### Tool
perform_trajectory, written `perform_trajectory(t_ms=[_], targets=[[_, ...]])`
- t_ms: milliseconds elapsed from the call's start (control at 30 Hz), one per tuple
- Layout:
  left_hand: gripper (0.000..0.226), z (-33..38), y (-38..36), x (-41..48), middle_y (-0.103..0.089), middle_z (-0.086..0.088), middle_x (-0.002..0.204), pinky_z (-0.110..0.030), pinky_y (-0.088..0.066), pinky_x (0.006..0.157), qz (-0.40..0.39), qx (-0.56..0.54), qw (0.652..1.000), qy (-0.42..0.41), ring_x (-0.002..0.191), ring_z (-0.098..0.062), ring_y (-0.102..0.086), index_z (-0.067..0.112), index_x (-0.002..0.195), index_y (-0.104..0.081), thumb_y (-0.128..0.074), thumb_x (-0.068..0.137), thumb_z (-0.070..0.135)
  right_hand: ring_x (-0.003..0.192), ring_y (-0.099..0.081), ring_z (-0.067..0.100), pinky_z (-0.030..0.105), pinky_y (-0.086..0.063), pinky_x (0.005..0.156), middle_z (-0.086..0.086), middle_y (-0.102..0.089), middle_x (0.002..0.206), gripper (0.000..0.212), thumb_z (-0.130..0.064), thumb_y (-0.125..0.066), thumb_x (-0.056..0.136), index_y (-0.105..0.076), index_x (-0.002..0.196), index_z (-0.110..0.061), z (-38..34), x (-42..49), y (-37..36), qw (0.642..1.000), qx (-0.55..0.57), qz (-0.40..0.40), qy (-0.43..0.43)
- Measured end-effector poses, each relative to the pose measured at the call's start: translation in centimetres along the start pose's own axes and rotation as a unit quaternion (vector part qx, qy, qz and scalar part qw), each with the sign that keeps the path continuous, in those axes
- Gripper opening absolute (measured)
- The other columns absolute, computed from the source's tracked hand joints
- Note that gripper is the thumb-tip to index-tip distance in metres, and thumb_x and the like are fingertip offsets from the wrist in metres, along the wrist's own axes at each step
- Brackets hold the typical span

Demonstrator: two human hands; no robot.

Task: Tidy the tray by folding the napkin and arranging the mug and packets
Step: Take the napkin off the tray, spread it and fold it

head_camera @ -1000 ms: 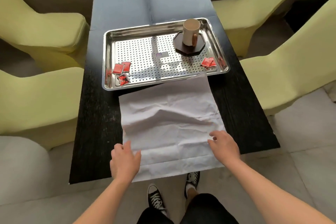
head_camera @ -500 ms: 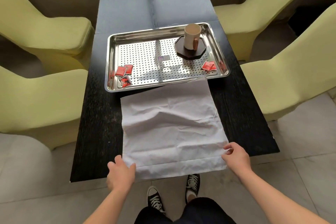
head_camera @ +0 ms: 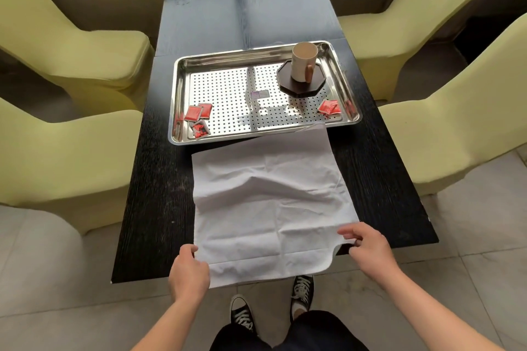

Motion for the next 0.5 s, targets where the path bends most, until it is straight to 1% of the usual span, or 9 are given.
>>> perform_trajectory(t_ms=[67,133,233,267,300,367,400,433,500], targets=[[0.048,0.3,0.1,-0.3,-0.052,-0.005,0.103,-0.038,-0.049,0.078,-0.029,-0.034,0.997,-0.060,0.083,-0.021,-0.054,0.016,0.126,-0.056,-0.069,0.080,0.011,0.099,-0.060,0.004,0.012,-0.044,0.087,-0.012,-0.063,0.106,0.058,0.023,-0.052,0.074,-0.073,0.103,-0.022,-0.7,-0.1,0.5,0.996,-0.061,-0.018,0.057],[0.068,0.5,-0.1,-1.0,-0.043,-0.001,0.117,-0.035,-0.049,0.090,-0.097,-0.009,0.984,-0.148,0.100,-0.018,-0.051,0.024,0.130,-0.055,-0.083,0.069,0.033,0.099,-0.061,0.007,0.012,-0.042,0.090,-0.011,-0.062,0.107,0.049,0.020,-0.062,0.078,-0.073,0.109,-0.017,-1.2,0.0,0.9,0.988,-0.113,-0.022,0.098],[0.099,0.3,-1.5,-2.3,-0.019,0.003,0.148,-0.034,-0.042,0.105,-0.165,0.188,0.927,-0.278,0.138,-0.020,-0.024,0.037,0.142,-0.040,-0.079,0.055,0.065,0.092,-0.062,0.009,0.016,-0.046,0.085,-0.007,-0.064,0.101,0.033,0.007,-0.073,0.081,-0.074,0.107,-0.012,-1.8,0.3,1.2,0.983,-0.130,-0.001,0.127],[0.100,0.0,-1.8,-2.6,-0.016,0.001,0.152,-0.035,-0.043,0.105,-0.159,0.246,0.908,-0.298,0.142,-0.023,-0.020,0.036,0.143,-0.037,-0.080,0.057,0.063,0.089,-0.063,0.008,0.017,-0.047,0.083,-0.007,-0.065,0.097,0.027,0.003,-0.075,0.082,-0.075,0.104,-0.012,-2.0,0.5,1.3,0.983,-0.129,0.008,0.131],[0.097,0.0,-2.0,-2.9,-0.019,-0.003,0.151,-0.037,-0.047,0.100,-0.140,0.285,0.895,-0.314,0.142,-0.027,-0.025,0.032,0.142,-0.040,-0.084,0.058,0.053,0.086,-0.063,0.008,0.017,-0.049,0.080,-0.007,-0.066,0.094,0.021,-0.001,-0.077,0.082,-0.076,0.100,-0.012,-2.2,0.6,1.4,0.982,-0.128,0.016,0.134],[0.080,0.3,-2.1,-3.4,-0.044,-0.011,0.132,-0.039,-0.056,0.070,-0.079,0.307,0.880,-0.353,0.120,-0.035,-0.054,0.018,0.122,-0.060,-0.091,0.048,0.017,0.083,-0.064,0.007,0.012,-0.047,0.074,-0.008,-0.067,0.088,0.012,-0.008,-0.078,0.083,-0.076,0.094,-0.014,-2.3,0.9,1.6,0.982,-0.127,0.029,0.136],[0.070,0.5,-2.0,-3.6,-0.054,-0.012,0.115,-0.037,-0.052,0.056,-0.044,0.310,0.872,-0.376,0.102,-0.034,-0.064,0.014,0.107,-0.068,-0.089,0.041,0.003,0.083,-0.064,0.007,0.010,-0.045,0.072,-0.008,-0.067,0.087,0.010,-0.010,-0.078,0.083,-0.076,0.092,-0.014,-2.3,1.0,1.8,0.982,-0.125,0.034,0.136],[0.060,0.6,-1.7,-3.7,-0.059,-0.010,0.100,-0.035,-0.047,0.049,-0.015,0.309,0.866,-0.394,0.088,-0.032,-0.066,0.013,0.094,-0.070,-0.087,0.038,-0.003,0.083,-0.064,0.007,0.009,-0.043,0.071,-0.008,-0.067,0.087,0.009,-0.010,-0.078,0.084,-0.076,0.091,-0.015,-2.3,1.1,1.9,0.983,-0.121,0.039,0.132],[0.043,0.6,-1.2,-3.6,-0.061,-0.005,0.084,-0.034,-0.042,0.047,0.016,0.288,0.859,-0.423,0.074,-0.028,-0.064,0.014,0.079,-0.069,-0.086,0.043,-0.003,0.083,-0.063,0.004,0.010,-0.043,0.071,-0.008,-0.068,0.087,0.008,-0.011,-0.078,0.084,-0.075,0.091,-0.015,-2.2,1.3,2.3,0.986,-0.109,0.043,0.121]])
Point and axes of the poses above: each hand's wrist, its own x-axis towards the middle knuckle, its own y-axis out of the back of the hand, z = x × y, the point moved 3 cm from there along x, towards the middle knuckle
